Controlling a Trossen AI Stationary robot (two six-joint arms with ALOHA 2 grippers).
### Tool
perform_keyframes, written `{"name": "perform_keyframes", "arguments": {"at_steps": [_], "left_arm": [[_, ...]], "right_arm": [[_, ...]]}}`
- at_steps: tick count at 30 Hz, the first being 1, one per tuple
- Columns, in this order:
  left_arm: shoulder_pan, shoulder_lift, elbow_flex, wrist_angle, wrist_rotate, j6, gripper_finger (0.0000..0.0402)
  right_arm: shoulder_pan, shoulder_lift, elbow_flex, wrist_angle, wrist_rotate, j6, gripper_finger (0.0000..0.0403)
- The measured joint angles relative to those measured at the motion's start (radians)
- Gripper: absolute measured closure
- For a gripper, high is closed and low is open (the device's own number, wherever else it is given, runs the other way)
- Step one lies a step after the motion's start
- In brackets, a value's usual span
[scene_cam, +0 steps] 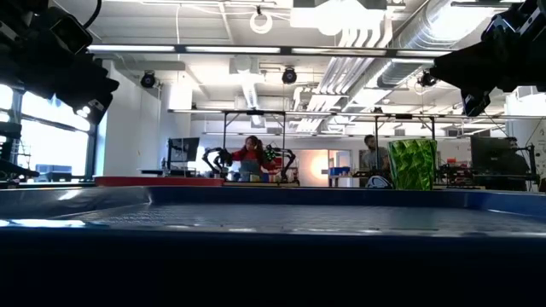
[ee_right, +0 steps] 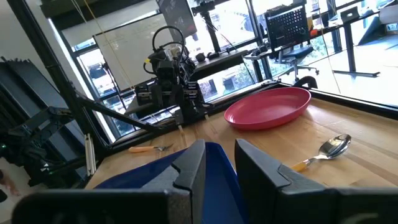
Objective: Pick and place plate/cup/fork/spoon on tray
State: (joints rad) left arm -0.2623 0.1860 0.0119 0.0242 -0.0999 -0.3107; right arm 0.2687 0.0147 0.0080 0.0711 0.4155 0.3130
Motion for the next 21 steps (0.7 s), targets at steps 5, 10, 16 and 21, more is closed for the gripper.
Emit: {"name": "perform_keyframes", "arguments": {"at_steps": [5, 10, 16, 21], "left_arm": [[0.0, 0.0, 0.0, 0.0, 0.0, 0.0, 0.0312], [0.0, 0.0, 0.0, 0.0, 0.0, 0.0, 0.0312], [0.0, 0.0, 0.0, 0.0, -0.001, 0.0, 0.0312], [0.0, 0.0, 0.0, 0.005, -0.031, -0.002, 0.0312]], "right_arm": [[0.0, 0.0, 0.0, 0.0, 0.0, 0.0, 0.0324], [0.0, 0.0, 0.0, 0.0, 0.0, 0.0, 0.0324], [0.0, 0.0, 0.0, 0.0, 0.0, 0.0, 0.0324], [0.0, 0.0, 0.0, 0.0, 0.0, 0.067, 0.0324]]}}
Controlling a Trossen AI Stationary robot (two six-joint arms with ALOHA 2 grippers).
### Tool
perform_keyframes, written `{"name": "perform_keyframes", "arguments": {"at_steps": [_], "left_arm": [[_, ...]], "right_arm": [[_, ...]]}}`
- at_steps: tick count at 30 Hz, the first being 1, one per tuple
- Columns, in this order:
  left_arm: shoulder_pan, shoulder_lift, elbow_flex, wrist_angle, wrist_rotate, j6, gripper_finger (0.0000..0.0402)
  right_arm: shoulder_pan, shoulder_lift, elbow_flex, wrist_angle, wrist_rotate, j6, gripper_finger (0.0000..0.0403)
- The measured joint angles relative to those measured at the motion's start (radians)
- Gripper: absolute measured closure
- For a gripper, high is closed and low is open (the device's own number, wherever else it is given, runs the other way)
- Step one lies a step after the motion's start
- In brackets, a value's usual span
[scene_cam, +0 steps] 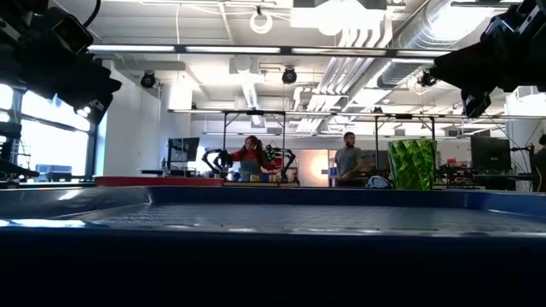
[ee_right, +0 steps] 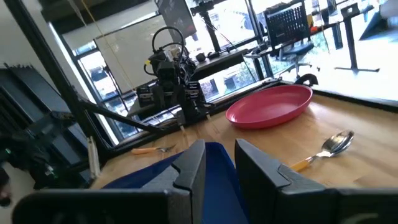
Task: Pick and place plate/cup/fork/spoon on tray
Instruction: Put the green cup on the blue tray
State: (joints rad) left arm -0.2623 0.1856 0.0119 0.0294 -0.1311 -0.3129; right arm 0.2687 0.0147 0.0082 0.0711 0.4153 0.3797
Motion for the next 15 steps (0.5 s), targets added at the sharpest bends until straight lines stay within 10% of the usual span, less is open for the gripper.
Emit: {"name": "perform_keyframes", "arguments": {"at_steps": [15], "left_arm": [[0.0, 0.0, 0.0, 0.03, -0.155, -0.165, 0.0312]], "right_arm": [[0.0, 0.0, 0.0, 0.017, 0.001, 0.069, 0.0324]]}}
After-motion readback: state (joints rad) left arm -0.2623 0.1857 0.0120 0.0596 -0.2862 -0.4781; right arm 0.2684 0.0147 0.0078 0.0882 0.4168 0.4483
